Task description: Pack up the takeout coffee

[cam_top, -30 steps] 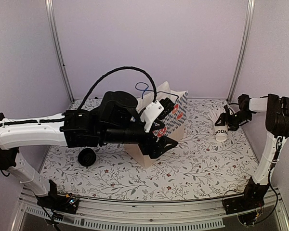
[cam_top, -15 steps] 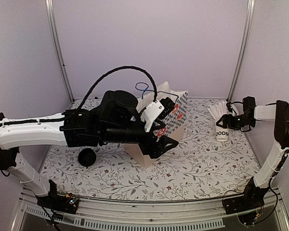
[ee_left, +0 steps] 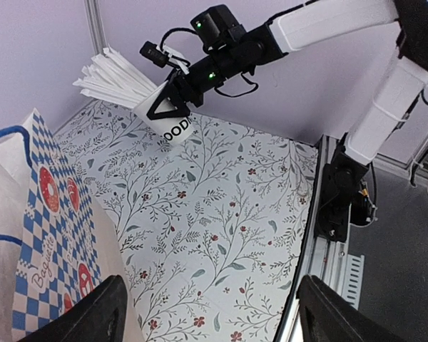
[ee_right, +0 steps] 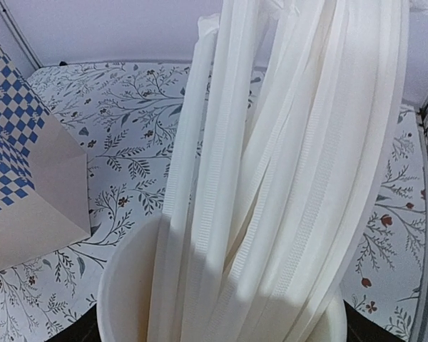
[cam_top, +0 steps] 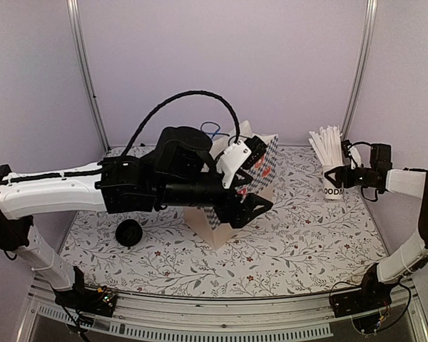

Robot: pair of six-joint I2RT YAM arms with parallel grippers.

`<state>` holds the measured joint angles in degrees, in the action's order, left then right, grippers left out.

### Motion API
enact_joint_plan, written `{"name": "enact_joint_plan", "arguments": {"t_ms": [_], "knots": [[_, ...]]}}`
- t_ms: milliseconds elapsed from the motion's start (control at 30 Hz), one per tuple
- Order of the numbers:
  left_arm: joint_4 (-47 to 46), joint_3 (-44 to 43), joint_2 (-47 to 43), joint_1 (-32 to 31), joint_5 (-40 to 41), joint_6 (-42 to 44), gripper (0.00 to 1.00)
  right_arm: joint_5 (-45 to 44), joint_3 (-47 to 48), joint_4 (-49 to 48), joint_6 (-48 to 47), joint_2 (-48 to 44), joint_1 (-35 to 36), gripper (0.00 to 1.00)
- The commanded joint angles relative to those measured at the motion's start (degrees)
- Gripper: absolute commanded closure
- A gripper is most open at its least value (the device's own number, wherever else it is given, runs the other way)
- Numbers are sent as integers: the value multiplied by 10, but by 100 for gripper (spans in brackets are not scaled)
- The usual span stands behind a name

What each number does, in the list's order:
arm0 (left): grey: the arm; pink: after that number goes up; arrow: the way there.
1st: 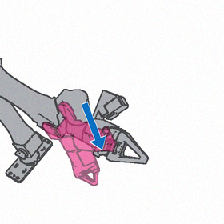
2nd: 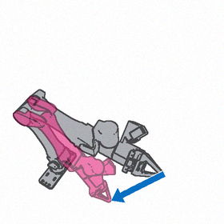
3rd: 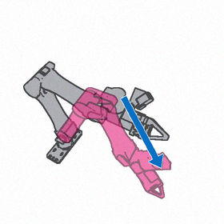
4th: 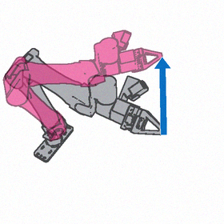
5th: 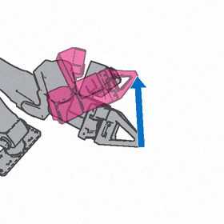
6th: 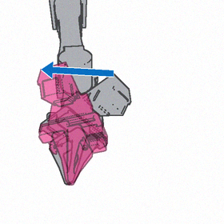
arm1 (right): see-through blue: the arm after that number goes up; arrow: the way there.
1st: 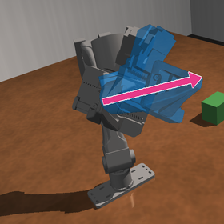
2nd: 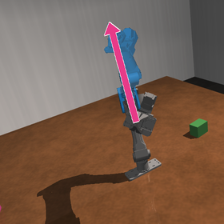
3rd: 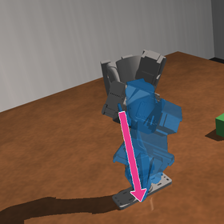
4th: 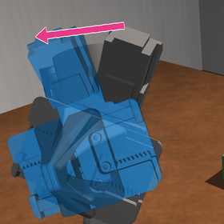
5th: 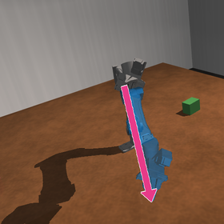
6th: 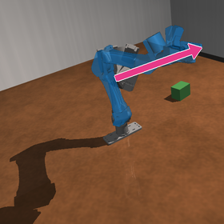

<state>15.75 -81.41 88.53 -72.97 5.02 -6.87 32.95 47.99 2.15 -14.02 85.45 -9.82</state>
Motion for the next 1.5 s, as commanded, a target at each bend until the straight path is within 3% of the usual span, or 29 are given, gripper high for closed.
{"name": "enact_joint_plan", "arguments": {"t_ms": [0, 333, 467, 767, 1200, 1467], "knots": [[-10, -50, 25, 5, 0, -14, 15, 29, -26, -89, -32, -78, -2, 22], [-15, -219, 147, 6, -41, -108, 20, 79, -49, -132, -49, -238, 0, 21], [-21, -275, 183, 10, -41, -134, 20, 122, -11, -79, -34, -270, -1, 21], [-16, -459, 312, 45, -82, -287, 25, 234, 46, 14, -44, -290, 35, 21], [-46, -434, 330, 61, -104, -352, 33, 337, 80, 201, -119, -349, 85, 22], [-67, -396, 316, 59, -99, -359, 37, 350, 61, 235, -158, -373, 90, 22]]}}
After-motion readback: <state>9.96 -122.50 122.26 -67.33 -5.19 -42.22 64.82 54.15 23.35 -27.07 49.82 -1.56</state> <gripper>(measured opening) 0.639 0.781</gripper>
